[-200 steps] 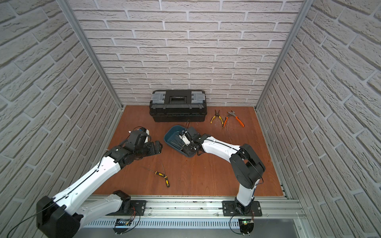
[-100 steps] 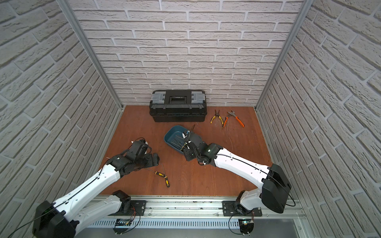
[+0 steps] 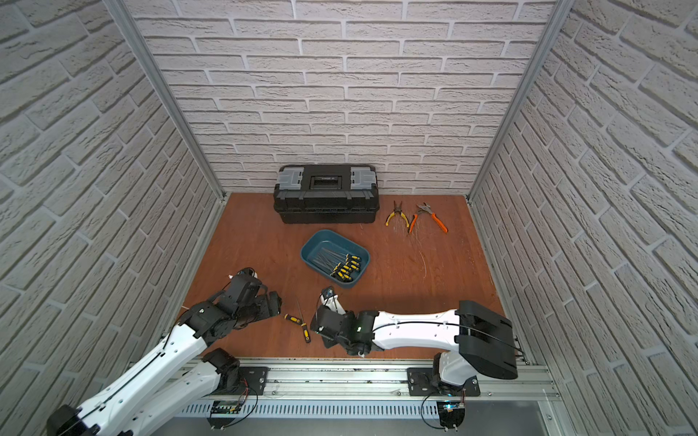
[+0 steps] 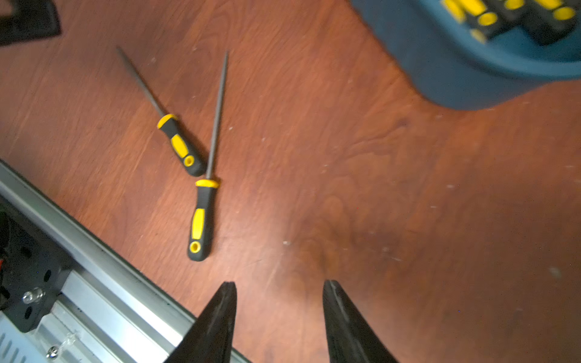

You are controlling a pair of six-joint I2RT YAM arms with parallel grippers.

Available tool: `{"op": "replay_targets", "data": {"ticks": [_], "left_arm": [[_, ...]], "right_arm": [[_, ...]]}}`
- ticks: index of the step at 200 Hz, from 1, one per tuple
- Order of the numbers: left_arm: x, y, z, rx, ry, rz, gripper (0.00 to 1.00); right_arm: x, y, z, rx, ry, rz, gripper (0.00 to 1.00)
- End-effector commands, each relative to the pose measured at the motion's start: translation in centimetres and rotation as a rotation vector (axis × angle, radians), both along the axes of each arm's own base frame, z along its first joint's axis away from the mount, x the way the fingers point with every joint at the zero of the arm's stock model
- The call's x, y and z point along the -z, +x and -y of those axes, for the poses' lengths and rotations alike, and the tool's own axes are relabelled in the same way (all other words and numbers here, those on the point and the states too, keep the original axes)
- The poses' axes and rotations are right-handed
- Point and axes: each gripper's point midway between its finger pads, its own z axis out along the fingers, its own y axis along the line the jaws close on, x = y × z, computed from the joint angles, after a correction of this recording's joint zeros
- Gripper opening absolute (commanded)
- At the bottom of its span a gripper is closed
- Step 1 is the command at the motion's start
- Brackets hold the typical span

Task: Put the file tool into the storage box
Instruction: Pick up the file tool from the center of the board.

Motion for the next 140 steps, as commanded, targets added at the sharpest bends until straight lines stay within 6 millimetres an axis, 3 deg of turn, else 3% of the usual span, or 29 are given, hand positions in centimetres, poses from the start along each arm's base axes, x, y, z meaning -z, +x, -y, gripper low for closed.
{"op": "replay_targets", "data": {"ticks": [1,42,109,140], "left_arm": [[0.6,0.2,-0.5,-0.027,-0.002,-0.010,0.98],[0.5,1.0,-0.8,-0.051,-0.028,-0.017,0.98],[-0.1,0.8,-1.8,-0.080,-0.043,-0.006,0.98],[0.3,0.5,-2.1,-0.097,-0.044,-0.013,0.98]], "right_arm": [[-0.3,-0.7,-3.5,0.008,0.048,0.012,0.49],[0.8,-1.1,-6.1,-0.030,0.005,0.007,0.49],[3.1,-1.4,-7.8,-0.083,-0.074,-0.034,0.50],[3.3,-1.3,-8.0,-0.088,-0.101,-0.032,0.50]]}}
